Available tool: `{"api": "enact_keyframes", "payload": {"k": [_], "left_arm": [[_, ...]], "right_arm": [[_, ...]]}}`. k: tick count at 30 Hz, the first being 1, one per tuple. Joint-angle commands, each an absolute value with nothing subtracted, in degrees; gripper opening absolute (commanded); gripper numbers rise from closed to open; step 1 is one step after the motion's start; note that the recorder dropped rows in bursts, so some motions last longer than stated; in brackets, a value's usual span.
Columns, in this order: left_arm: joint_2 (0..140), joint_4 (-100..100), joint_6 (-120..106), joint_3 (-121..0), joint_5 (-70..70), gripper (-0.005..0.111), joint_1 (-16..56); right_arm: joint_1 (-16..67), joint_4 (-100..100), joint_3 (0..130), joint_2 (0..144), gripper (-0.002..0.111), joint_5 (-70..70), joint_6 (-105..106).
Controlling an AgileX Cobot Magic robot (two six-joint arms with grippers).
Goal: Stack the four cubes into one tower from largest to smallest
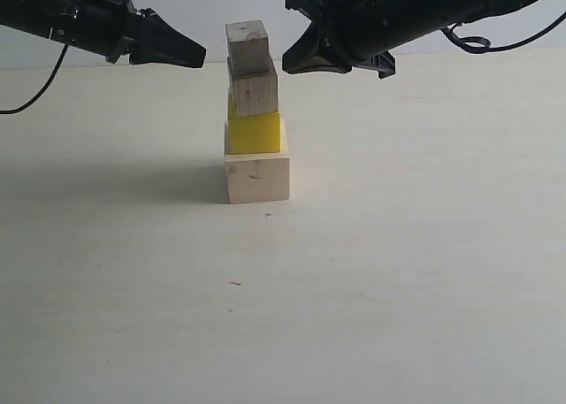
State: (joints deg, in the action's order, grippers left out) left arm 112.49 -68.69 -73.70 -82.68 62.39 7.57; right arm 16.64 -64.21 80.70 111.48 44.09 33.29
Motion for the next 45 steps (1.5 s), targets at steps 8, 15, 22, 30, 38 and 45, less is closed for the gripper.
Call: {"api": "enact_keyframes", "payload": {"k": [8, 15, 22, 30, 38, 45], "left_arm": [[112.6, -69.1, -73.3, -82.6, 62.2, 0.000, 7.4], [112.6, -69.1, -73.3, -82.6, 62.2, 0.000, 7.4], [112.6, -69.1, -73.3, -82.6, 62.2, 0.000, 7.4], [112.6, -69.1, -73.3, -82.6, 62.2, 0.000, 7.4], [112.6, -69.1, -73.3, -82.6, 62.2, 0.000, 7.4], [112.6, -69.1, -73.3, -82.6, 62.4, 0.000, 7.4]], "right_arm": [[16.7, -59.9, 80.9, 111.1, 0.000, 48.4, 29.8], [16.7, -61.1, 80.9, 111.1, 0.000, 51.1, 30.1], [16.7, -61.9, 80.9, 111.1, 0.000, 51.4, 31.1], [16.7, -63.0, 80.9, 111.1, 0.000, 53.6, 32.4], [16.7, -63.5, 80.9, 111.1, 0.000, 54.3, 33.2], [16.7, -63.4, 80.9, 111.1, 0.000, 54.4, 33.2]]}}
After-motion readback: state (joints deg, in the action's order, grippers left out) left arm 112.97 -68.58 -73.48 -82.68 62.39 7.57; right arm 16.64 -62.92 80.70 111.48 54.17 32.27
